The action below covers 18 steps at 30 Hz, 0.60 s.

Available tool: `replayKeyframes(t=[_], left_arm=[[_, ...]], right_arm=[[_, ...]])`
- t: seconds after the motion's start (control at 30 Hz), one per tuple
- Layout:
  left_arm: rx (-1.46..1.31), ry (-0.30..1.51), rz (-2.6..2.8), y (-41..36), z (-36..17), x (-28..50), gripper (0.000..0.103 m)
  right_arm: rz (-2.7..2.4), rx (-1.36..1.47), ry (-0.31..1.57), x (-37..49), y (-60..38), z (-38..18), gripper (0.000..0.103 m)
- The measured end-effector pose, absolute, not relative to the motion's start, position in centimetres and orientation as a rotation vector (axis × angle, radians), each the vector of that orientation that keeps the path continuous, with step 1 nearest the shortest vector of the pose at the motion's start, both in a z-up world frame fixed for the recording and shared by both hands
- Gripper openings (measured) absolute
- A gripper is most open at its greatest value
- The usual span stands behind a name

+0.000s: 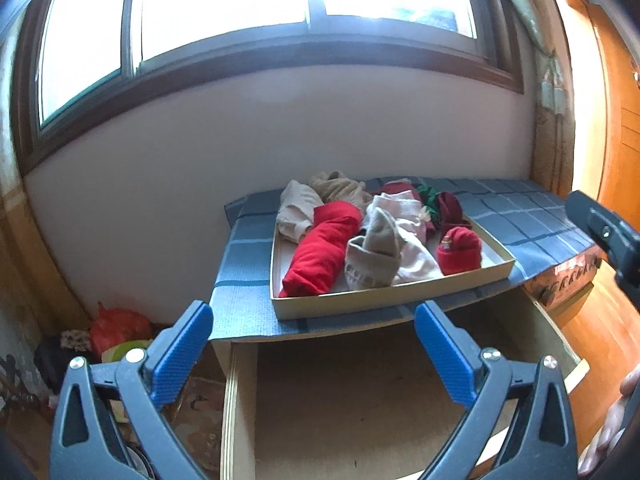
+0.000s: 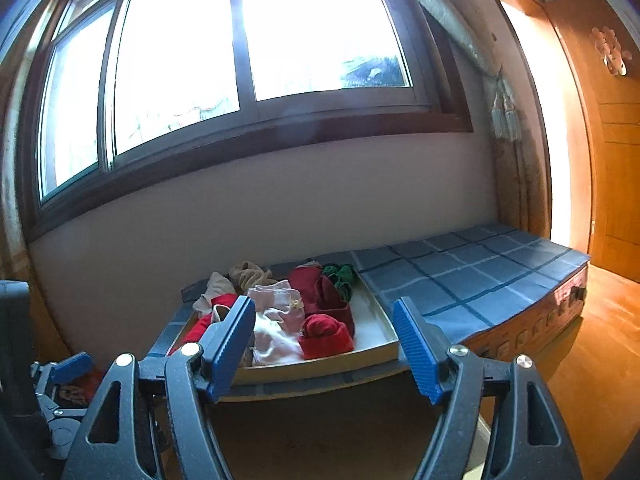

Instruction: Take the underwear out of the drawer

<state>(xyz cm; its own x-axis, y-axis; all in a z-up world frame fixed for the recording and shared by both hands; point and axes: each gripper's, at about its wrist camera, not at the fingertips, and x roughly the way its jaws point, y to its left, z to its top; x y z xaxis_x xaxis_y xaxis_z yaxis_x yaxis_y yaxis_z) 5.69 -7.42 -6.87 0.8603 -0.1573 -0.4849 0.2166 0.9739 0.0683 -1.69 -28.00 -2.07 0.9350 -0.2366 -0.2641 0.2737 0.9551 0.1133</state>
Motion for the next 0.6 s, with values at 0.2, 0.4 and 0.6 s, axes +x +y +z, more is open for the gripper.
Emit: replayKeyframes(t=[0.2,0.4,0.6], left_arm=[[0.119,0.482,-0.204,-7.65,-6.56,5.24,0.103],[0.101,0.5,-0.196,-7.44,-6.83,5.6,0.103],[0.094,0.507,-0.194,-7.35,-7.0,5.81,0.103]], right_arm=[[-0.261,0.149,0.263,-2.77,-27.82,-2.33,0.073],[-0.256,0.141,0.251,-2.65,-27.69,-2.3,0.073],[-0.245,0.164,0.266,-2.1,-28.0,-2.59,0.073]])
